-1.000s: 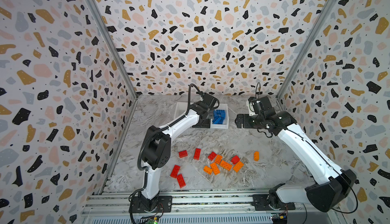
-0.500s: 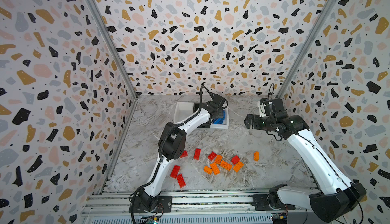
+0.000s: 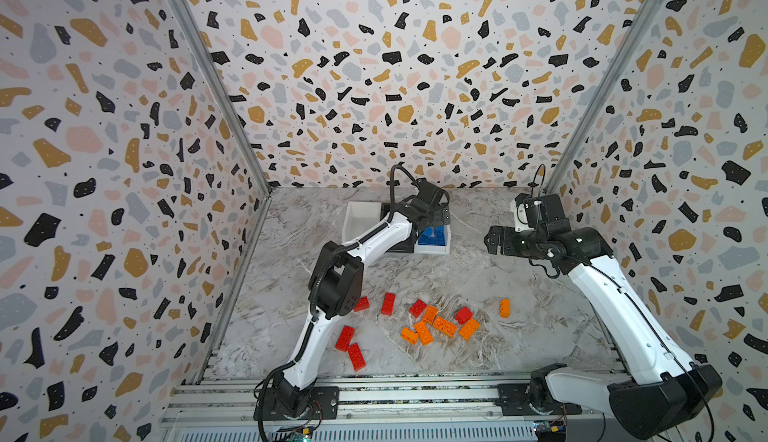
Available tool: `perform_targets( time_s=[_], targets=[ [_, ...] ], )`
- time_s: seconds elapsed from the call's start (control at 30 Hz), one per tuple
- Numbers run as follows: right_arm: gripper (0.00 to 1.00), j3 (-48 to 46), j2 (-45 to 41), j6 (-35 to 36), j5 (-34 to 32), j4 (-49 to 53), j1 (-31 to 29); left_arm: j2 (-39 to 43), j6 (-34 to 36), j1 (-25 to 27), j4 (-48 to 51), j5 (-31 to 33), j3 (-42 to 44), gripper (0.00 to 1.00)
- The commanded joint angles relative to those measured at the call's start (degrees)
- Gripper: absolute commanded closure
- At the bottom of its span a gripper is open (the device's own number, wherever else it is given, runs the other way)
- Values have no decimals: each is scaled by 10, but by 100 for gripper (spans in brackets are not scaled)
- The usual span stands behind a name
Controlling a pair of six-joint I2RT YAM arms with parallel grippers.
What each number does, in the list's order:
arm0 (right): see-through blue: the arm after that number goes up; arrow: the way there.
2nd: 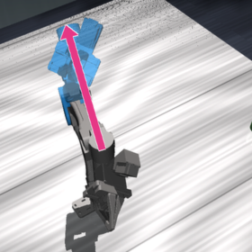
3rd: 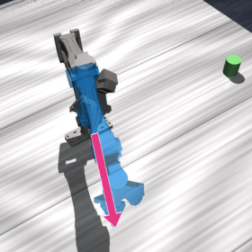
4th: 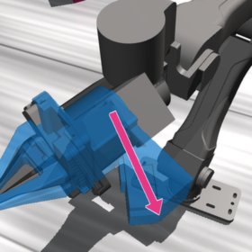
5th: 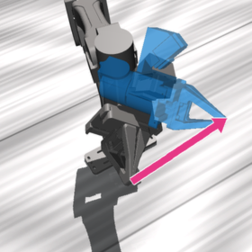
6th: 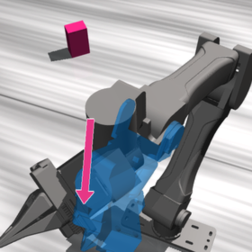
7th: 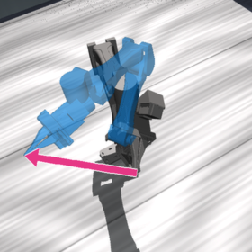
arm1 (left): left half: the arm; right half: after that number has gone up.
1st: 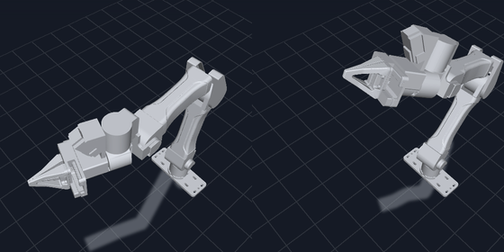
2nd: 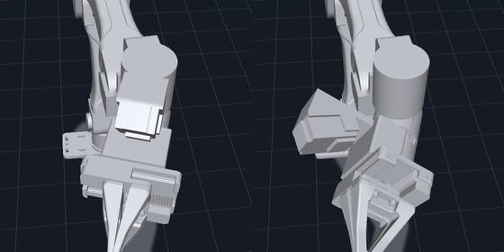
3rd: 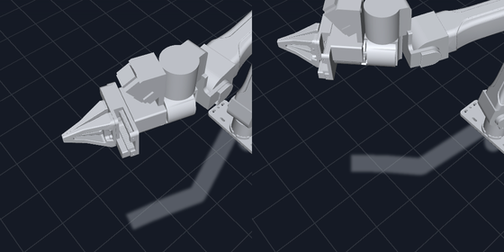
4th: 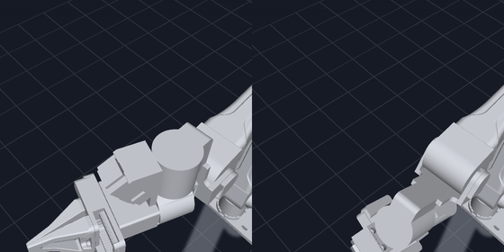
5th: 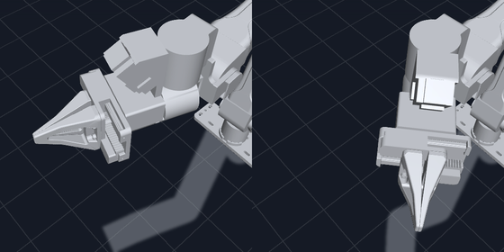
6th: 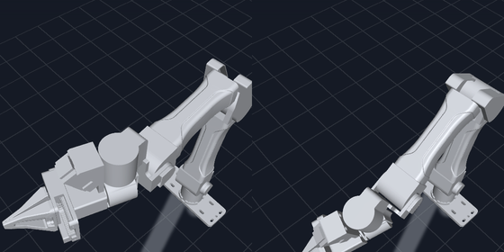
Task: Sort the legos into containers by color
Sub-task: 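Carry the small blue brick with the left gripper into the blue-filled white bin, then grasp a square red brick with the left gripper while the right gripper nears the bins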
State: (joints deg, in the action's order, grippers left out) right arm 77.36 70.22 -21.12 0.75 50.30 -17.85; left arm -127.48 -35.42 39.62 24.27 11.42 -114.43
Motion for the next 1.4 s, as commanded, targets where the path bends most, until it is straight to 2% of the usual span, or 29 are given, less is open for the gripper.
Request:
perform_targets(
  time_s=[0.0,0.17,0.27,0.37,0.47,0.57,0.63,0.73,1.0,1.13,1.37],
  targets=[
    [1,21,9,13,27,0,2,114,-8,2,-25,60,75,0],
    [1,9,4,23,96,-25,1,273,-64,2,-14,126,266,0],
    [1,-35,-18,33,119,-48,0,379,-135,2,17,160,397,0],
    [1,-56,-18,38,131,-51,0,484,-194,3,47,171,515,0],
    [1,-48,-13,32,125,-51,-15,572,-224,3,52,169,625,2],
    [1,-30,-1,2,110,-51,-37,620,-238,3,20,134,708,4],
    [1,-16,15,-14,116,-52,-58,627,-235,3,10,116,743,4],
    [1,13,41,-43,71,-38,-111,615,-226,2,5,106,773,4],
    [1,50,71,-131,20,-32,-208,561,-167,0,-50,81,798,7],
    [1,67,80,-154,1,-26,-227,536,-141,-12,-81,52,811,10],
    [1,81,78,-172,-14,-19,-242,498,-106,-39,-100,41,804,17]
  ],
)
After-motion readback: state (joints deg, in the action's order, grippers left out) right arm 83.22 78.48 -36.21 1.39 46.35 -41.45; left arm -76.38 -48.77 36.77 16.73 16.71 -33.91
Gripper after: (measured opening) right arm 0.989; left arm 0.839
